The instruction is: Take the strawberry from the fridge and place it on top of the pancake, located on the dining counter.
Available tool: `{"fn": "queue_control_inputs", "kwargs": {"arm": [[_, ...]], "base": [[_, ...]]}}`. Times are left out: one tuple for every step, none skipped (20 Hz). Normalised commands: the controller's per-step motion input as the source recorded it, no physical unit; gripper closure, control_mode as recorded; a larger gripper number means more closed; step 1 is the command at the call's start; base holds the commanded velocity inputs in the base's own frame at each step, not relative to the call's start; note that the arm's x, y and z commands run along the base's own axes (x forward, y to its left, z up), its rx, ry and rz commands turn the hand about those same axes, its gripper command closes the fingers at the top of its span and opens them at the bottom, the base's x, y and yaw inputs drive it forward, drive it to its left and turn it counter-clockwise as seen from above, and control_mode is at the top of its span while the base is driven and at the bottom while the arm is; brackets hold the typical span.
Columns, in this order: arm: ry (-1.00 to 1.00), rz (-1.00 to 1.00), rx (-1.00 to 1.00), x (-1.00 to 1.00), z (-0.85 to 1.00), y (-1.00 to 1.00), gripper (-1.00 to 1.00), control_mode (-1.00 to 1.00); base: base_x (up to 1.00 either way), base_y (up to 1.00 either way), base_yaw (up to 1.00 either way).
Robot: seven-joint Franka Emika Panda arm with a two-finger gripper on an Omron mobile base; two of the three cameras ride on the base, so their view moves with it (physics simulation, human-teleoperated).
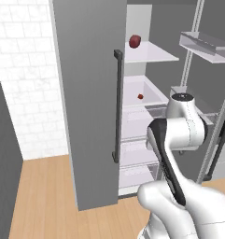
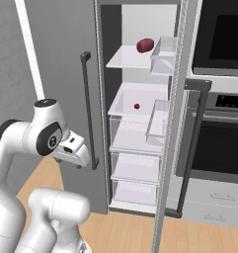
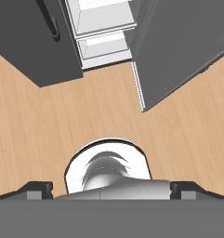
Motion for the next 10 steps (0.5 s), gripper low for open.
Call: {"fn": "queue_control_inputs", "kwargs": {"arm": [[0.0, 0.0, 0.0, 0.0, 0.0, 0.0, -1.0, -1.0], [0.0, 0.0, 0.0, 0.0, 0.0, 0.0, -1.0, -1.0], [0.0, 0.0, 0.0, 0.0, 0.0, 0.0, -1.0, -1.0], [0.0, 0.0, 0.0, 0.0, 0.0, 0.0, -1.0, 1.0], [0.0, 0.0, 0.0, 0.0, 0.0, 0.0, -1.0, 1.0], [0.0, 0.0, 0.0, 0.0, 0.0, 0.0, -1.0, 1.0], [0.0, 0.0, 0.0, 0.0, 0.0, 0.0, -1.0, 1.0], [0.0, 0.0, 0.0, 0.0, 0.0, 0.0, -1.0, 1.0], [0.0, 0.0, 0.0, 0.0, 0.0, 0.0, -1.0, 1.0], [0.0, 0.0, 0.0, 0.0, 0.0, 0.0, -1.0, 1.0]], "base": [[0.0, 0.0, 0.0], [0.0, 0.0, 0.0], [0.0, 0.0, 0.0], [0.0, 0.0, -0.09], [0.0, 0.0, -0.23], [0.0, 0.0, -0.29], [0.0, 0.0, -0.4], [0.0, 0.0, -0.42], [0.0, 0.04, -0.43], [0.0, 0.09, -0.41]]}}
